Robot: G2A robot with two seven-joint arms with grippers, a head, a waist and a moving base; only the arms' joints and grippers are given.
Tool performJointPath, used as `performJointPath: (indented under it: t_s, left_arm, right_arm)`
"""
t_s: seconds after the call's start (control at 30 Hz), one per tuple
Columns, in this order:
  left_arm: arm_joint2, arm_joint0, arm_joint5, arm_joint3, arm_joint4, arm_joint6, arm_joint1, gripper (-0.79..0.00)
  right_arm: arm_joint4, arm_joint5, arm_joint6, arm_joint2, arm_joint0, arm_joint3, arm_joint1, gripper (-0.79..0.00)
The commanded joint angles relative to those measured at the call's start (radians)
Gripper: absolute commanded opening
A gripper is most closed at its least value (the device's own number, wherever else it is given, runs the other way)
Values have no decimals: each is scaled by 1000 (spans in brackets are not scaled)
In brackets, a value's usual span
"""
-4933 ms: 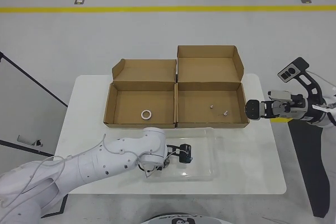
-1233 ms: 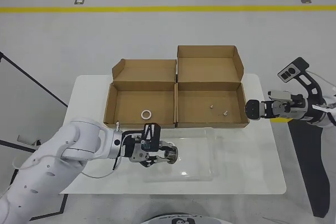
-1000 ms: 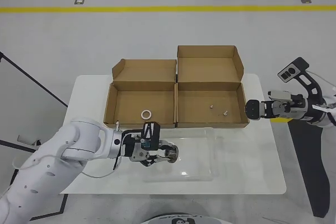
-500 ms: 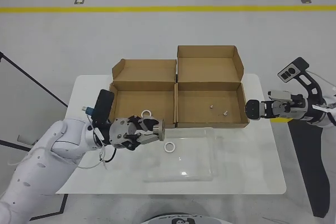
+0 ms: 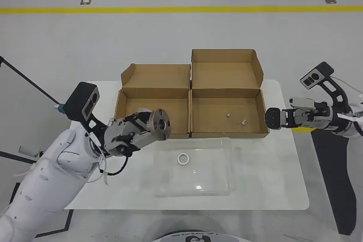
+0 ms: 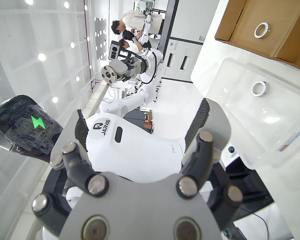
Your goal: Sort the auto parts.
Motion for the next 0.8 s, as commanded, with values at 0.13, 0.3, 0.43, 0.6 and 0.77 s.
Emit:
performJointPath:
  t_s: [0.13,0.3,0.43,0.6,0.77]
  left_arm:
    - [15,-15,0,-40,53,87,3,-785]
    - [36,-24,0,-69,105,197,12,-785]
    - [61,-30,0,-86,155,313,22,-785]
    - [105,-49,0,-96,278,474,45,-785]
    - [169,-69,0,-74,454,695,83,-785]
  right_arm:
    - [0,0,0,0,0,0,0,0]
    - [0,0,0,0,0,0,0,0]
    - [0,0,0,0,0,0,0,0]
    - [0,0,0,0,0,0,0,0]
    - [0,0,0,0,0,0,0,0]
